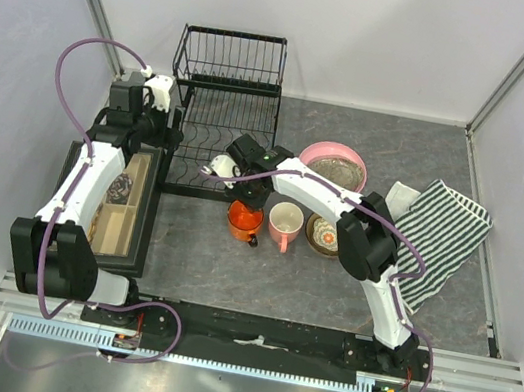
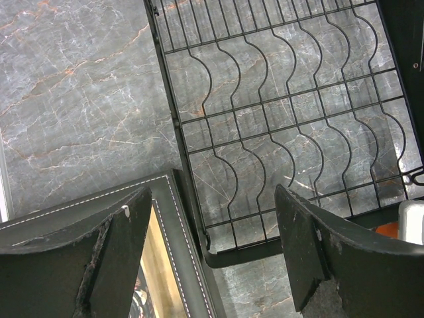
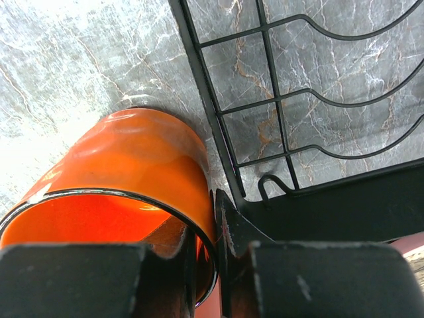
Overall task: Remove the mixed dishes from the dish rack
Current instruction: Place the cup at the center of the board.
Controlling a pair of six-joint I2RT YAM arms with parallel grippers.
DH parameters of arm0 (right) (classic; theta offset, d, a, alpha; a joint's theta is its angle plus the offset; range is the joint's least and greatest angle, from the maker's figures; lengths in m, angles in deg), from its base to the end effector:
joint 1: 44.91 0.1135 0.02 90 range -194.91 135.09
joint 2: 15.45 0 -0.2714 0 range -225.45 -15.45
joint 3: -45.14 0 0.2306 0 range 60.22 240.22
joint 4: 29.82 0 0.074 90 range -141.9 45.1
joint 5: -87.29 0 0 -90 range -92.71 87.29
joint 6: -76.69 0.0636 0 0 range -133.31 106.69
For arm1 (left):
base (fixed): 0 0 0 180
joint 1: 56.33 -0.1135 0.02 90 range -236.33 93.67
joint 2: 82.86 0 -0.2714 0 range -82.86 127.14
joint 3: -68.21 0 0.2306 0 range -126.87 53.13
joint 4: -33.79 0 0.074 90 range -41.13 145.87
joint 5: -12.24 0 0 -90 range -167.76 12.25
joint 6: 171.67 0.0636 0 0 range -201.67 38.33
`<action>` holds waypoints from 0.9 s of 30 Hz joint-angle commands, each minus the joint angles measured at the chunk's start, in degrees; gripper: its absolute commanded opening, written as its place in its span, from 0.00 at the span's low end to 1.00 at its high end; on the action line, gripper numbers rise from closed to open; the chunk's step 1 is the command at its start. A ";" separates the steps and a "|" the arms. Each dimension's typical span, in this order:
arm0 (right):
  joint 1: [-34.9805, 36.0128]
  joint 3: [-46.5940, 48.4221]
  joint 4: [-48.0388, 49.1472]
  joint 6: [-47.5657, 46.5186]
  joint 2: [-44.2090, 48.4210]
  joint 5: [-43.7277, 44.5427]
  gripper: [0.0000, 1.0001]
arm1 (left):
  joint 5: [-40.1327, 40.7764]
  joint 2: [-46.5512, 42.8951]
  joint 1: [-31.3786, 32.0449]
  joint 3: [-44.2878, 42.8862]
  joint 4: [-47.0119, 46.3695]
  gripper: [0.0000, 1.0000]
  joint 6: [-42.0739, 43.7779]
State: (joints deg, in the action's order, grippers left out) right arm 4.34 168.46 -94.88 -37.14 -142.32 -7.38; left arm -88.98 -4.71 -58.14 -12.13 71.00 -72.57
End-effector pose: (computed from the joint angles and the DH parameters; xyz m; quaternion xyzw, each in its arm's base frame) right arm 0.2984 0.3542 0.1884 -0.5906 0.7843 0.0799 0.1721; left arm 0.3066 -0.0027 0.3097 0.1012 0.8782 -0.0427 0.4655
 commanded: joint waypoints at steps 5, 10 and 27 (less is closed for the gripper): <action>-0.39 3.02 1.64 -0.16 -0.66 -0.78 0.12 | -1.70 -2.04 -0.22 0.13 -2.62 0.81 1.62; -0.39 2.67 1.55 -0.07 -0.57 -0.96 0.21 | -1.70 -2.03 -0.22 0.39 -2.62 0.81 1.62; -0.39 3.81 1.20 0.89 2.32 1.15 0.51 | -2.14 -2.30 -0.31 0.66 -2.71 0.81 1.71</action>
State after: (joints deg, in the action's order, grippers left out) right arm 4.43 168.97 -95.75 -36.71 -142.67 -9.12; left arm -89.98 -4.82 -58.14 -11.25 70.98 -72.57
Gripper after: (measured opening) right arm 0.480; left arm 0.815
